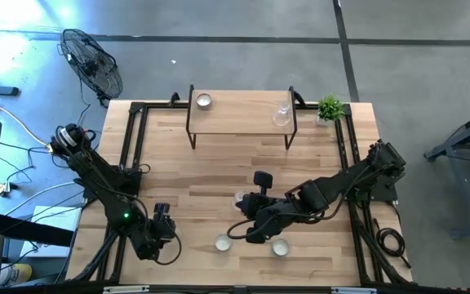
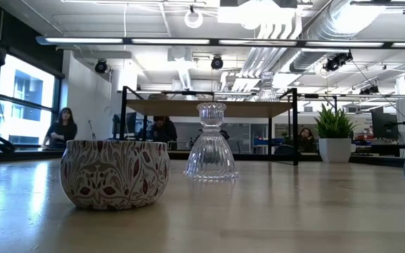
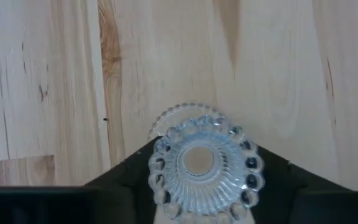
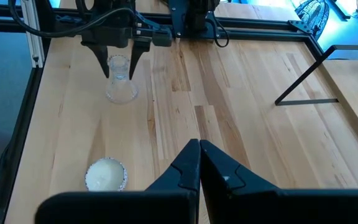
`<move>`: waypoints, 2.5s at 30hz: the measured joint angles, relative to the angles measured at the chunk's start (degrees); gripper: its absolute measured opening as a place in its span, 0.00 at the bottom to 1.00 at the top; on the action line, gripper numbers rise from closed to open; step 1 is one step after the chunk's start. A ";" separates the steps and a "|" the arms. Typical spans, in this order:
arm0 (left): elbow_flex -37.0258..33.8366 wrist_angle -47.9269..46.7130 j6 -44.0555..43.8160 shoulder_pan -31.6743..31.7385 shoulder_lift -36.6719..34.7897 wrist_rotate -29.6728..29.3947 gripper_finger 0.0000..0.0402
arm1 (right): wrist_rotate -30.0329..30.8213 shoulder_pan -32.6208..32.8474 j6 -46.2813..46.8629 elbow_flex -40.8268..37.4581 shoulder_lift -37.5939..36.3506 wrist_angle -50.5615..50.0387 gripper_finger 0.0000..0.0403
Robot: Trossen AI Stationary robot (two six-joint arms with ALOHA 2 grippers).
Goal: Pick & Place candle stick holders
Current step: Put the bottom transparent candle holder on the shelf
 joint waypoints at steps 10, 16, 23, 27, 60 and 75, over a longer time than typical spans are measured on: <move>0.00 0.04 0.00 0.00 0.00 0.04 0.39 | -0.50 0.00 0.25 0.00 0.01 -0.02 0.00; 1.10 -1.60 0.00 0.00 -0.02 0.02 0.39 | -1.41 -0.02 0.98 0.00 0.01 -0.02 0.03; 2.14 -3.02 0.00 0.00 -0.07 -0.83 0.39 | -0.91 -0.04 -0.50 -0.04 1.07 0.17 0.23; 2.14 -3.02 0.00 0.00 -0.07 -0.83 0.39 | 0.90 -0.13 -0.49 -0.04 1.11 0.37 0.36; 15.87 -21.45 4.34 0.01 -0.07 -12.66 0.39 | -0.34 -0.43 -0.46 -0.04 1.19 3.98 0.69; 30.81 -27.97 23.58 3.46 -0.11 -26.40 0.39 | -3.04 -1.08 -2.65 -0.04 1.19 8.34 0.69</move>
